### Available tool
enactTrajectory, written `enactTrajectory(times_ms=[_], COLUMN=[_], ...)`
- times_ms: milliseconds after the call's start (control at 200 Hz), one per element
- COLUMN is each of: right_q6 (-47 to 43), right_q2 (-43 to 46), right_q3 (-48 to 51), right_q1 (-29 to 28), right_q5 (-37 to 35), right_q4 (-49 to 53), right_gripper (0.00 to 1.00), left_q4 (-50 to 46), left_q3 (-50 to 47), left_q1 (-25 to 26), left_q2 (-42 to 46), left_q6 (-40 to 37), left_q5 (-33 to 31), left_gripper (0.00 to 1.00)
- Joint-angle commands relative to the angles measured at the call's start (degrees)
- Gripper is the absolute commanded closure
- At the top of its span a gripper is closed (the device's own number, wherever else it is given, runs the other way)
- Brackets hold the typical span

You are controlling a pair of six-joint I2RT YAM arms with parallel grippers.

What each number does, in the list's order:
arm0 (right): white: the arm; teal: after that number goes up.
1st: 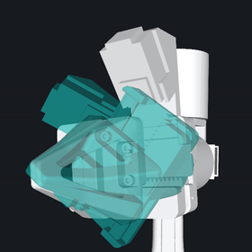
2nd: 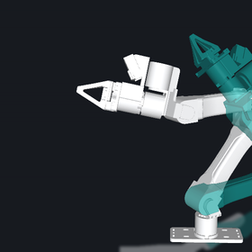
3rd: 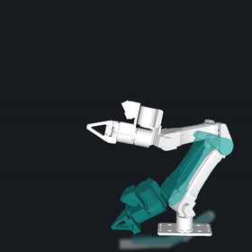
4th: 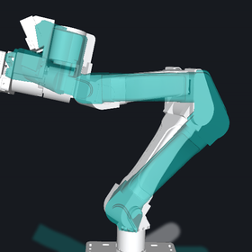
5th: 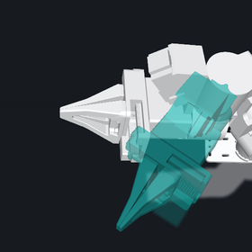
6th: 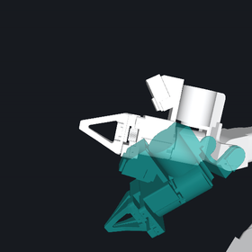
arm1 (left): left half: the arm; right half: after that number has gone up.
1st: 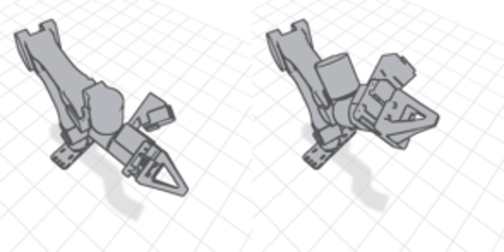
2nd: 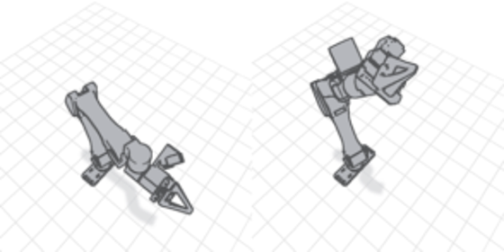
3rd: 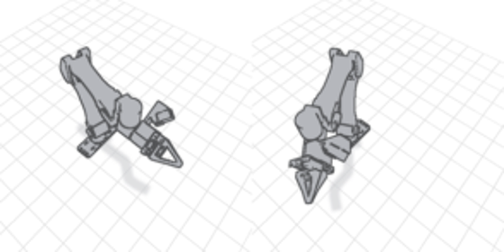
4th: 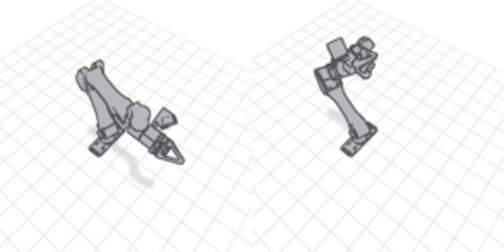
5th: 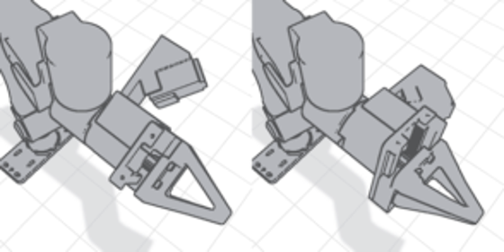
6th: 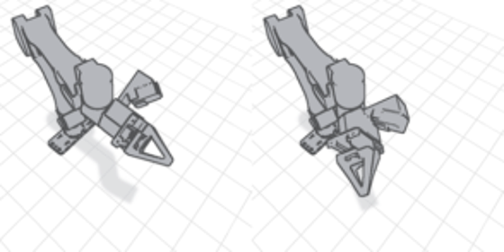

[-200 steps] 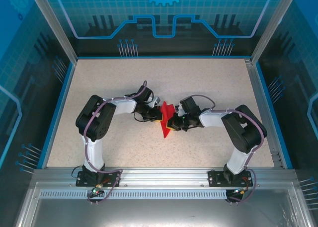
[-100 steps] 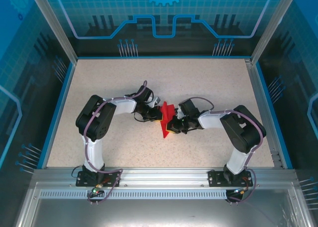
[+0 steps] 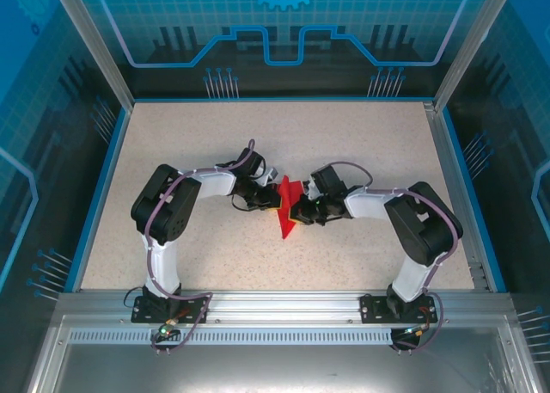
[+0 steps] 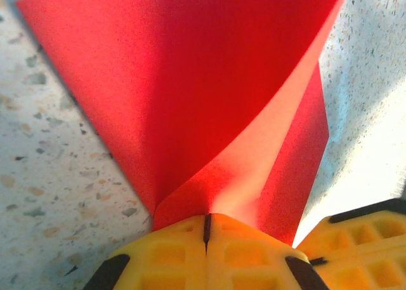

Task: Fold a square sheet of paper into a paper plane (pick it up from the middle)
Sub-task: Fourth fold the wing at the center of the table.

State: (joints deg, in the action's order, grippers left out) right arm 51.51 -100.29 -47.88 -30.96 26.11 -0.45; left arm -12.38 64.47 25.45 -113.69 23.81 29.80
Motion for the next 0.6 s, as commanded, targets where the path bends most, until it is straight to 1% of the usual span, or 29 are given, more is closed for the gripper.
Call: enactTrajectory(times_ms=[0,135,285,590], right_q6=[-2.58,-3.46,-3.31,-4.24], right_q2=[-1.42,-4.82,-8.51,-12.15], right_q3=[-4.77,-8.43,-10.37,-12.89], right_q1=[0.87,1.11,1.82,2.23], right_q5=[0.0,-0.24,0.07,-1.76], right_q4=[1.74,2.56,1.49,3.37], right_gripper=[0.99,1.0,1.0,1.0], left_q4=[-5.92,-5.9,-6.3,-6.7], left_q3=[-1.21,-1.08,-0.87,-1.1], left_q1=[0.01,0.01,-0.01,-0.01], left_q2=[-4.39,-4.17,-4.09,-4.08], left_q6=[-1.44,-1.66,-1.99,-2.69], left_q5=[-6.77,-6.69,-6.62,-7.21], left_gripper=[1.0,1.0,1.0,1.0])
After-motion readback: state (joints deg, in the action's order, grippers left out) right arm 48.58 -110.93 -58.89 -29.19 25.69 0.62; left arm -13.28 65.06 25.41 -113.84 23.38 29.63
